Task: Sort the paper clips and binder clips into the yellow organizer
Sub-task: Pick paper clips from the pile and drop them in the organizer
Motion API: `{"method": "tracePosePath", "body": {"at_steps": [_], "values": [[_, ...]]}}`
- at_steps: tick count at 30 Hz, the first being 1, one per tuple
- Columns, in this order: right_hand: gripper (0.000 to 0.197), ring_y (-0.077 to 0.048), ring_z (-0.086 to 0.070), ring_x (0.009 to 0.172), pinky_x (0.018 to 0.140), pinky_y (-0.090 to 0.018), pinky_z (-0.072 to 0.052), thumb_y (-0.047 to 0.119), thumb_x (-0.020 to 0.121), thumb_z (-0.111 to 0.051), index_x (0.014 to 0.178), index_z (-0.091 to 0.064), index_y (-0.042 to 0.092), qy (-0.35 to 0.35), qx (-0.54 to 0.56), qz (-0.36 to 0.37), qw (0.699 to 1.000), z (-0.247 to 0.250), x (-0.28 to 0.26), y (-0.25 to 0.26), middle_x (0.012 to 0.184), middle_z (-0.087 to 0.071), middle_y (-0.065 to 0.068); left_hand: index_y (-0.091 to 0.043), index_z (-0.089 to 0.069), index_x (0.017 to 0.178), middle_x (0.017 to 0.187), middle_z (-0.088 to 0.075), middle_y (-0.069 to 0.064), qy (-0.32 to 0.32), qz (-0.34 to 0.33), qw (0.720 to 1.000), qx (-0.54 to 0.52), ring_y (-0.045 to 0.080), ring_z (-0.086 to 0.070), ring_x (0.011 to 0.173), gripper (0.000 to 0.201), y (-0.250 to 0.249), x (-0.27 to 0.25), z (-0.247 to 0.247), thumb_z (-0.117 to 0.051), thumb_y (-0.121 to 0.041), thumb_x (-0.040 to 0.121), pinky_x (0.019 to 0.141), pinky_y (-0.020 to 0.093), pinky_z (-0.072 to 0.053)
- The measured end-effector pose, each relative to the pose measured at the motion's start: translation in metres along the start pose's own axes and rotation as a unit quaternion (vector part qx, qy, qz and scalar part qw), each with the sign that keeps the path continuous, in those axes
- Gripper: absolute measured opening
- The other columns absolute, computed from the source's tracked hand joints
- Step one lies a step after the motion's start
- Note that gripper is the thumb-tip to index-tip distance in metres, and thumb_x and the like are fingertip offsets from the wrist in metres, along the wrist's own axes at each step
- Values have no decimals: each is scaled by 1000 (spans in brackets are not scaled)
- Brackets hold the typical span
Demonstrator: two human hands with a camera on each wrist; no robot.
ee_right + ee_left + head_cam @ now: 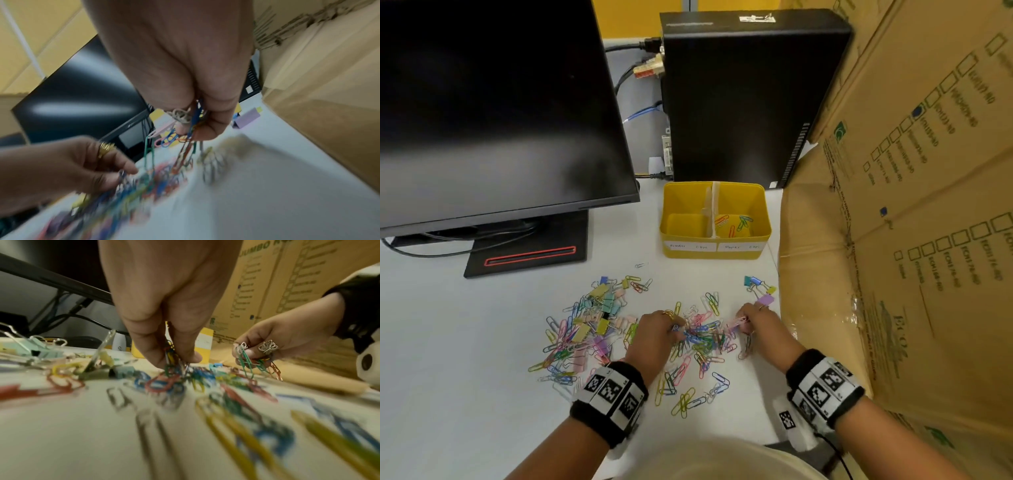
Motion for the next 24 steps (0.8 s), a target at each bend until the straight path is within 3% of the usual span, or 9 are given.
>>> {"method": "tracePosePath", "body": {"at_steps": [3, 6, 8, 10, 13, 16, 20, 22, 24], "values": [[17, -23, -55, 79, 65, -22, -42, -4, 90, -42, 94, -57, 2, -50, 114, 9, 992, 35, 18, 14, 90, -60, -15, -6, -70, 97, 98, -71, 8, -25, -12, 998, -60, 13, -60, 80, 17, -16, 6, 21, -66, -6, 81, 68, 2, -41], [18, -18, -56, 75, 47, -17, -46, 3, 94, -41, 96, -58, 11, -110, 264, -4, 958, 73, 46, 30, 90, -58, -7, -10, -72, 95, 88, -67, 1, -38, -38, 991, -122, 13, -59, 79, 15, -50, 30, 45, -67, -10, 81, 74, 15, -48], [19, -14, -55, 79, 54, -15, -48, 2, 94, -41, 104, -57, 8, -162, 331, 5, 930, 97, 72, 41, 97, -58, -8, -9, -71, 96, 86, -64, 1, -49, -54, 981, -180, 15, -58, 80, 15, -80, 55, 58, -67, -9, 81, 80, 29, -50], [19, -12, -54, 76, 59, -18, -47, 4, 94, -43, 103, -59, 4, -221, 334, -8, 916, 114, 99, 46, 97, -58, -8, -7, -70, 97, 86, -63, 4, -74, -72, 972, -211, 16, -57, 80, 16, -108, 87, 64, -66, -9, 82, 77, 28, -49], [18, -18, -54, 70, 66, -36, -52, 3, 91, -46, 86, -64, 1, -249, 355, -58, 899, 126, 135, 39, 84, -58, -10, -5, -70, 92, 89, -67, 13, -110, -66, 966, -223, 23, -61, 85, 13, -140, 138, 62, -65, -10, 82, 85, 34, -49], [28, -27, -55, 77, 83, -49, -51, 11, 89, -51, 64, -61, 13, -191, 277, -92, 937, 129, 155, 25, 73, -59, -9, 1, -69, 87, 91, -69, 23, -101, -29, 984, -145, 34, -62, 91, 27, -155, 174, 53, -55, -22, 85, 83, 37, -48], [26, -22, -51, 94, 94, -38, -46, 10, 91, -49, 114, -58, 0, -125, 152, -54, 979, 140, 133, 29, 95, -56, -3, 7, -60, 109, 116, -62, 24, 15, -27, 999, -26, 36, -57, 110, 33, -158, 183, 37, -44, -19, 96, 92, 37, -43], [24, -17, -51, 86, 79, -24, -48, 3, 89, -51, 111, -60, -2, -119, 155, -10, 981, 140, 110, 30, 83, -57, 5, 5, -56, 118, 129, -58, 19, 35, -72, 996, -34, 32, -54, 118, 31, -154, 172, 35, -46, -13, 95, 101, 35, -41], [17, -10, -51, 70, 62, -9, -43, -5, 85, -53, 100, -62, -4, -104, 147, 12, 984, 131, 82, 27, 73, -54, 8, -1, -58, 117, 123, -62, 16, 2, -133, 990, -46, 28, -60, 108, 28, -146, 152, 38, -49, -11, 93, 96, 33, -47]]}}
Point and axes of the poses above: each hand's wrist, its own x-axis towards the middle knuckle, its own z-axis out of the back of the hand, y = z × x, the point moved 2 cm from there along x, towards the middle knuckle
